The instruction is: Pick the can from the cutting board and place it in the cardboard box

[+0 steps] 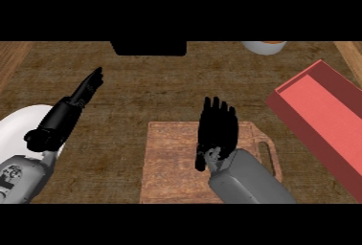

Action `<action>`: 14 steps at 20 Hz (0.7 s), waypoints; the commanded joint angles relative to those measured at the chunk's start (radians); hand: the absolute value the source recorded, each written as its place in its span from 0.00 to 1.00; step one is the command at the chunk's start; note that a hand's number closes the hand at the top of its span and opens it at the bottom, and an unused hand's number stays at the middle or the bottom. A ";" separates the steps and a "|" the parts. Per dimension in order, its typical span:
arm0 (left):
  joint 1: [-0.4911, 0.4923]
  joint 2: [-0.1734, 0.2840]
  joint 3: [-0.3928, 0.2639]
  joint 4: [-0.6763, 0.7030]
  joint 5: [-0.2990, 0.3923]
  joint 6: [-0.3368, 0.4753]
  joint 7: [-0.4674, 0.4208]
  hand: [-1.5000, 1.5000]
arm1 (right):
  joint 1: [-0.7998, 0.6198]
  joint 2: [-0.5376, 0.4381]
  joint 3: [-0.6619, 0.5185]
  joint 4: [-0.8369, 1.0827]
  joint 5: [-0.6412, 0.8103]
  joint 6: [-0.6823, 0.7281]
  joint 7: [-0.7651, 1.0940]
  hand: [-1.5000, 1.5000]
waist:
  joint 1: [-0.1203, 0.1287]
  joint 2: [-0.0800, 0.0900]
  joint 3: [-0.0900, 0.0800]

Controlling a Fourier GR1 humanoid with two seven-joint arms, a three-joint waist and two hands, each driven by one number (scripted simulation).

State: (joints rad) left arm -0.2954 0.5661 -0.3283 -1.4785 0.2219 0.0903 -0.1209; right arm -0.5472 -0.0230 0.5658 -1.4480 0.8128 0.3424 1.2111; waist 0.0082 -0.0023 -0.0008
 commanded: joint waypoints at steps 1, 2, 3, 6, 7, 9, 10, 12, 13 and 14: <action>-0.004 -0.027 -0.004 0.008 -0.022 0.013 0.009 0.50 | 0.024 0.022 0.033 0.025 0.027 0.013 0.233 0.00 | -0.008 0.000 0.000; 0.014 -0.002 0.011 -0.040 -0.003 -0.003 0.027 0.50 | 0.015 0.022 0.008 -0.019 0.022 0.040 0.259 0.00 | -0.005 -0.004 0.000; 0.024 -0.011 0.005 -0.005 -0.016 -0.015 -0.016 0.50 | 0.025 0.022 0.020 0.033 0.046 0.001 0.225 0.00 | -0.004 0.000 0.000; 0.054 -0.019 0.012 -0.007 -0.037 0.002 -0.024 0.50 | 0.054 0.022 0.018 0.022 0.060 -0.003 0.216 0.00 | -0.005 -0.001 0.000; 0.040 -0.020 0.021 -0.011 -0.023 -0.016 -0.014 0.50 | 0.040 0.022 -0.019 0.037 0.055 0.017 0.192 0.00 | -0.006 0.000 0.000; 0.087 0.016 0.031 -0.068 -0.029 -0.028 -0.012 0.50 | 0.109 0.022 0.029 0.062 0.064 -0.073 0.168 0.00 | 0.005 0.000 0.001; 0.028 -0.028 0.024 -0.028 -0.043 -0.010 0.035 0.50 | 0.118 0.022 0.035 0.049 0.069 -0.064 0.150 0.00 | -0.007 0.001 0.001; 0.031 -0.008 0.043 -0.068 -0.032 -0.039 0.053 0.50 | 0.074 0.022 0.000 0.078 0.029 -0.035 0.135 0.00 | -0.001 0.001 0.001; 0.020 -0.043 0.053 0.018 -0.052 -0.038 -0.014 0.50 | 0.062 0.022 0.037 0.085 0.032 -0.051 0.134 1.00 | -0.004 0.003 0.000; 0.028 -0.043 0.047 0.003 -0.069 -0.047 -0.001 0.50 | 0.103 0.022 0.069 0.035 0.064 -0.020 0.114 1.00 | -0.008 0.001 0.001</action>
State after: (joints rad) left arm -0.2633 0.5408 -0.2935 -1.4961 0.1781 0.0632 -0.1152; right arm -0.4598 -0.0198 0.5832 -1.3964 0.8624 0.2934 1.1676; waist 0.0043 -0.0011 -0.0003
